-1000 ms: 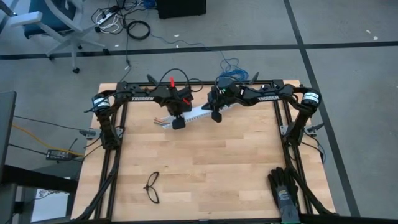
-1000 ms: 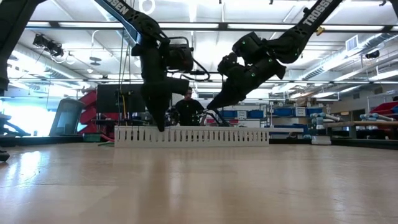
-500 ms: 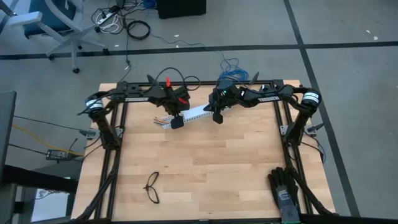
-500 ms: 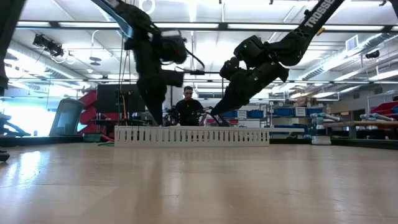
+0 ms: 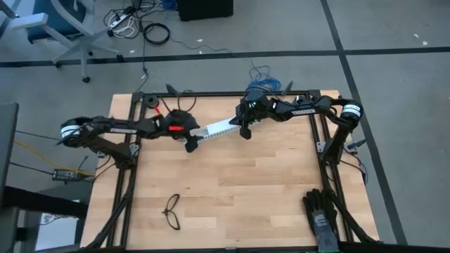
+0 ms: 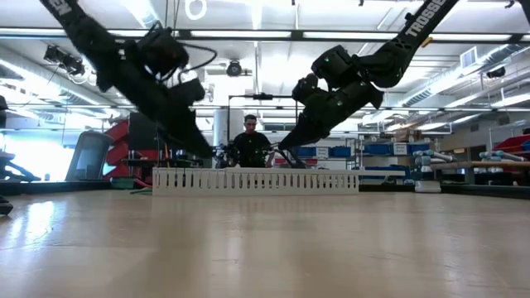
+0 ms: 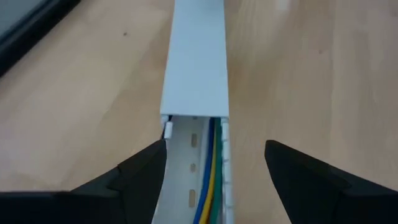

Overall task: Ziptie cables
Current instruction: Close the white cable duct lid

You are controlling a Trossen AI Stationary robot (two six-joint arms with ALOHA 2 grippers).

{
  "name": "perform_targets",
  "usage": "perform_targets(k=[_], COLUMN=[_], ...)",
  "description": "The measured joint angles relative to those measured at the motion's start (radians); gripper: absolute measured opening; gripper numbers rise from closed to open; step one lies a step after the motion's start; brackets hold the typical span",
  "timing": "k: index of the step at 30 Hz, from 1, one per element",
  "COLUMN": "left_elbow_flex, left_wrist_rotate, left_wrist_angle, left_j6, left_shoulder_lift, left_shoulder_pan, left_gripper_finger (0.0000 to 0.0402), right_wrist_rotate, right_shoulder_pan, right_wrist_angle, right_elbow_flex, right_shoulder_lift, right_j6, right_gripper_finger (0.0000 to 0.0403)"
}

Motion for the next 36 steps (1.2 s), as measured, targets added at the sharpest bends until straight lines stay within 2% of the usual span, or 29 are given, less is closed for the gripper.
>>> perform_targets(k=[3,7,10,16,26,36], left_elbow_flex=[-0.057,-0.067,-0.066,-0.066,-0.066,-0.066], left_wrist_rotate=[-0.010,-0.076,-0.088,-0.093,-0.092,-0.093], left_wrist_angle=[0.116,0.182,0.227,0.241,0.251,0.251], left_j6=[0.002,0.039,0.082,0.086,0.111,0.120], left_shoulder_lift=[0.049,0.111,0.153,0.207,0.210,0.210], left_shoulder_pan=[-0.004,-0.004,-0.004,-0.004,-0.004,-0.004], left_gripper_finger=[0.0284,0.0284,0.0284,0.0279,0.0207,0.0205], right_wrist_rotate=[0.000,0.000,0.000,0.001,0.035,0.053], right_shoulder_pan=[0.001,0.001,0.001,0.001,0.000,0.002], right_wrist_angle=[0.016,0.023,0.026,0.035,0.039,0.017], right_elbow_flex=[0.000,0.000,0.000,0.000,0.000,0.001], right_shoulder_lift=[0.000,0.000,0.000,0.000,0.000,0.022], right_j6=[0.008,0.009,0.010,0.010,0.012,0.035], right_gripper_finger=[0.0000,0.0000,0.0000,0.0000,0.0000,0.0000])
